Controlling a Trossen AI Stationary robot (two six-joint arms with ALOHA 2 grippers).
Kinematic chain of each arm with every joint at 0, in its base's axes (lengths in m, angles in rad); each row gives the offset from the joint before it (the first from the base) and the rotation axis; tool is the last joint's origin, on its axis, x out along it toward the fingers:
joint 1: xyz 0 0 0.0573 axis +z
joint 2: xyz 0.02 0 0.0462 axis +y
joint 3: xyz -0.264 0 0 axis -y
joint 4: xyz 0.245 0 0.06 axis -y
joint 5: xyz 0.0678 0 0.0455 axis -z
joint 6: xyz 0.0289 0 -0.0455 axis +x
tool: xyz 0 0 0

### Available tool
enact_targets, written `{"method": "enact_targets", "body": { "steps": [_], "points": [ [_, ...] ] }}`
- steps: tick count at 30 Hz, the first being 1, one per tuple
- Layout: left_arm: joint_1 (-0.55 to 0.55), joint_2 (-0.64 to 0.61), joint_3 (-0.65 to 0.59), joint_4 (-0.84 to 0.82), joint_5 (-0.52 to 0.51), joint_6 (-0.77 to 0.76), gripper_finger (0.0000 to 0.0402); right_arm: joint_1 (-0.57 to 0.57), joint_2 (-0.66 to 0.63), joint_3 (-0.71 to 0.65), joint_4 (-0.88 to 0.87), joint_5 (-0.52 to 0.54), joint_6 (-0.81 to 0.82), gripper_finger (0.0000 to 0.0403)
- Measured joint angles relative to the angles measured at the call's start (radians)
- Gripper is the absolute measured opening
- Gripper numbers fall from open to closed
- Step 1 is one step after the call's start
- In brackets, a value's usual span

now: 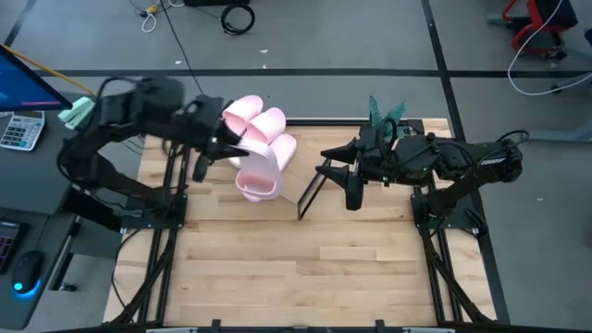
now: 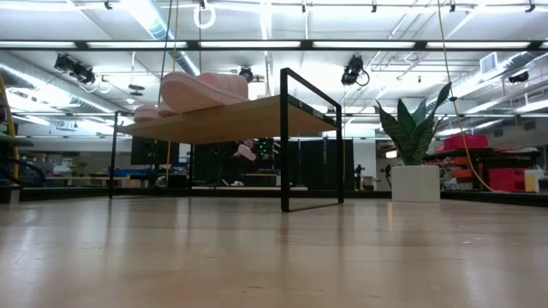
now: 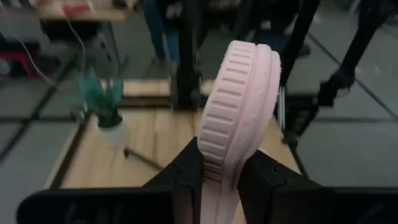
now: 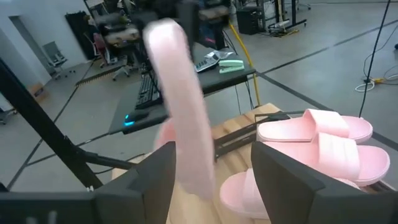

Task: Pick and place slides into the shelf
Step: Put the pink slipper on the shelf

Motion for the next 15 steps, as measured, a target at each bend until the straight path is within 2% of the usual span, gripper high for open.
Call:
{"method": "enact_targets", "body": {
  "steps": [6, 11, 15],
  "points": [
    [0.149, 0.078, 0.0, -0.016, 0.302, 0.085, 0.0075, 0.001, 0.0, 0.0, -0.007, 0.0, 0.011, 0.0209],
    [0.247, 0.14, 0.0, -0.019, 0.51, 0.156, 0.0076, 0.001, 0.0, 0.0, -0.026, 0.0, 0.012, 0.0208],
    [0.306, 0.188, 0.0, -0.019, 0.597, 0.216, 0.0073, 0.001, 0.0, 0.0, -0.044, 0.0, 0.012, 0.0208]
  ]
}}
